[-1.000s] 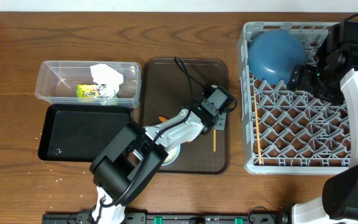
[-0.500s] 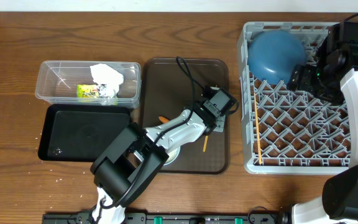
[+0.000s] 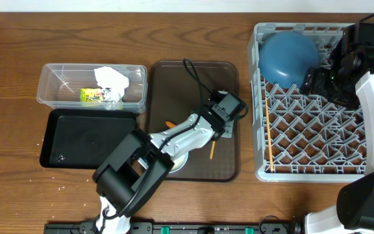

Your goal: Sort waste into correct bins and load items into the dishwasher rack

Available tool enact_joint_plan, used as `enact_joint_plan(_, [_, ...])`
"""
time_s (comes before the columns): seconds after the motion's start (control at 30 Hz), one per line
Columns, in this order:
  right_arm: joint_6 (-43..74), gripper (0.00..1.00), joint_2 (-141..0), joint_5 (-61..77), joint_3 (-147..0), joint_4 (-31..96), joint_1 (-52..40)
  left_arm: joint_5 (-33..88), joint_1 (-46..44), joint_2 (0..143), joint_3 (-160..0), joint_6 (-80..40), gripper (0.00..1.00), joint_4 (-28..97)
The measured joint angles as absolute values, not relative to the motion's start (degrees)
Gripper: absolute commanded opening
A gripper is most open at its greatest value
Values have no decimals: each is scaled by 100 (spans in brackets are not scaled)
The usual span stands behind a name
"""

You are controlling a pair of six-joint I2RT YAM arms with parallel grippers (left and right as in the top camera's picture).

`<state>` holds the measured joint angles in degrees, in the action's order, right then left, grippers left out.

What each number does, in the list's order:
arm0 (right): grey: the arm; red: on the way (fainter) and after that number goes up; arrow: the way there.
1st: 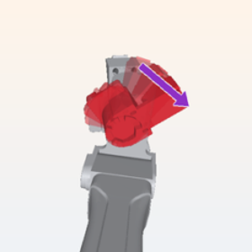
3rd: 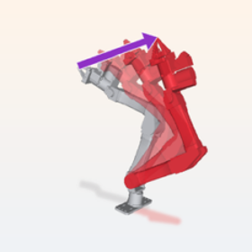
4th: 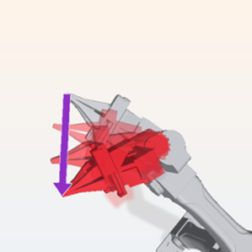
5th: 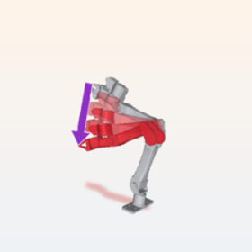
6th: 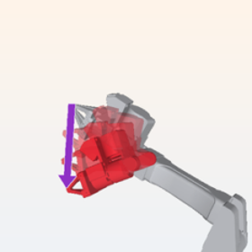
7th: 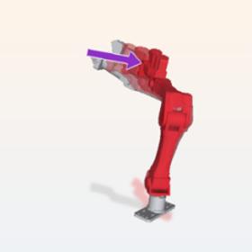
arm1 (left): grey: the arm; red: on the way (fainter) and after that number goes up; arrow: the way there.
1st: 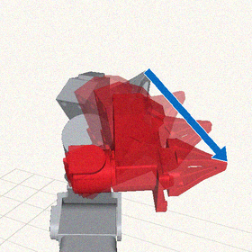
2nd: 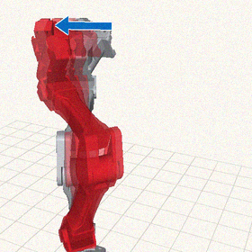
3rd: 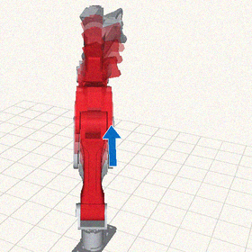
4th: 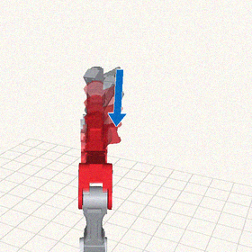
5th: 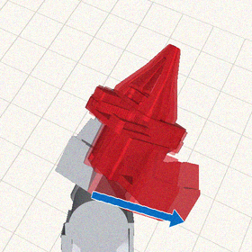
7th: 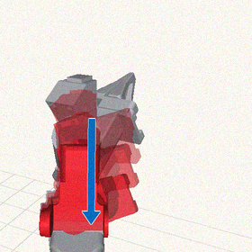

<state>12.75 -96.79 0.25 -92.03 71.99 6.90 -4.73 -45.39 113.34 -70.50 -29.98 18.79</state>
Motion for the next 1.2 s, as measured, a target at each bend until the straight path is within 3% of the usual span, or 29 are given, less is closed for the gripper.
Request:
enact_joint_plan(0.27, [1275,93,-9679,25,-9203,7201,690,-434,-4506,10457,-7017,-3000,6,1723])
enact_joint_plan(0.5, [1275,93,-9679,25,-9201,7207,690,449,-4506,9725,-7013,-3326,7,386])
enact_joint_plan(0.83, [1275,93,-9679,25,-9201,7214,690,930,-4602,10049,-7013,-4630,7,-172])
enact_joint_plan(1.2, [1275,93,-9679,25,-9201,7220,690,1061,-5065,10484,-7008,-5006,7,-670])
